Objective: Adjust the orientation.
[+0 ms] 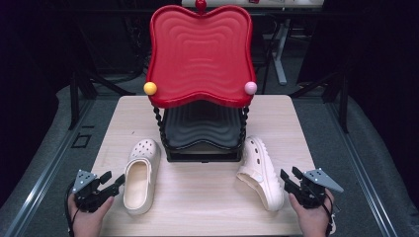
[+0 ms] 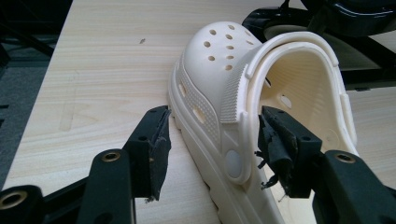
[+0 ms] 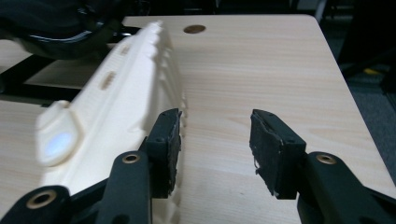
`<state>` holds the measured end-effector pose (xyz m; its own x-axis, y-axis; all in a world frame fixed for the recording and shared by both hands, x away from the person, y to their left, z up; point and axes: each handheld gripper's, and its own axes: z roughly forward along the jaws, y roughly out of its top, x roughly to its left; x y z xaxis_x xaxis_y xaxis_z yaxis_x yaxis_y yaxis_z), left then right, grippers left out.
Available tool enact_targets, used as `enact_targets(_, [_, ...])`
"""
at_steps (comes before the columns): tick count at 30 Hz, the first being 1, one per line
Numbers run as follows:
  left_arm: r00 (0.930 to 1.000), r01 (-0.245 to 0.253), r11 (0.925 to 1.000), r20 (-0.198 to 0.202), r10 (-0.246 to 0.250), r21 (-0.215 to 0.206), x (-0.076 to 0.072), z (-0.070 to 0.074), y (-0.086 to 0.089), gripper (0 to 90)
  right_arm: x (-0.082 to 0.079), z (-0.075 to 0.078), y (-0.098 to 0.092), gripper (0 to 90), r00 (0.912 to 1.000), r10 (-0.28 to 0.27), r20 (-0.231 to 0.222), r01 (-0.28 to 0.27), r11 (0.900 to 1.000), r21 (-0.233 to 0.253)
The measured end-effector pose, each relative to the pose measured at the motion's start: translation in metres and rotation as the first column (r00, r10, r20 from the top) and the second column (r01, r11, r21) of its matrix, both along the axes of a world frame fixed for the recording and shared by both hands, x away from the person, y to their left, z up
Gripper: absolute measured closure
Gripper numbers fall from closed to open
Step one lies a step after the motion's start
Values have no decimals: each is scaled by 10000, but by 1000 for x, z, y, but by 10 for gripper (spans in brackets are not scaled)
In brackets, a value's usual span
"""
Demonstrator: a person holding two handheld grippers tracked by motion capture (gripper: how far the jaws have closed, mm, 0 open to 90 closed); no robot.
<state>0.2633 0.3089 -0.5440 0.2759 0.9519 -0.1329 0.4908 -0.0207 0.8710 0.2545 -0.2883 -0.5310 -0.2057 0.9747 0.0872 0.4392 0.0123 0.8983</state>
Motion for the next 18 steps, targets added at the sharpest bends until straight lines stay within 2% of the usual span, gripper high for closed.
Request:
enact_targets(1, [10000, 0, 10000, 0, 0, 0, 0, 0, 0, 439, 0, 0, 0, 527, 10000, 0, 0, 0, 10000, 0])
enact_targets(2, [10000, -19, 10000, 6, 19, 34, 0, 0, 0, 439, 3, -4, -4, 525, 9995, -229, -205, 233, 9995, 212])
enact_targets(5, [10000, 7, 10000, 40, -7, 2, 0, 0, 1, 442, 4, -4, -4, 491, 9992, -322, -243, 326, 9993, 179])
enact_targets(10, [9999, 99, 9999, -54, -98, 60, 0, -1, 0, 446, 5, -4, -3, 456, 9996, -270, 59, 269, 9996, 76])
enact_targets(13, [9999, 110, 9998, -97, -109, 137, -1, -1, 0, 445, 7, -6, -2, 435, 9999, -64, 77, 60, 9986, 522])
enact_targets(15, [9999, 89, 9999, -79, -88, 140, -1, -1, -1, 437, 8, -7, -2, 425, 9998, 198, 94, -206, 9946, 1020])
enact_targets(18, [9999, 74, 9998, -91, -72, 194, 0, -1, -2, 425, 8, -8, -2, 422, 9996, 264, 114, -275, 9938, 1077])
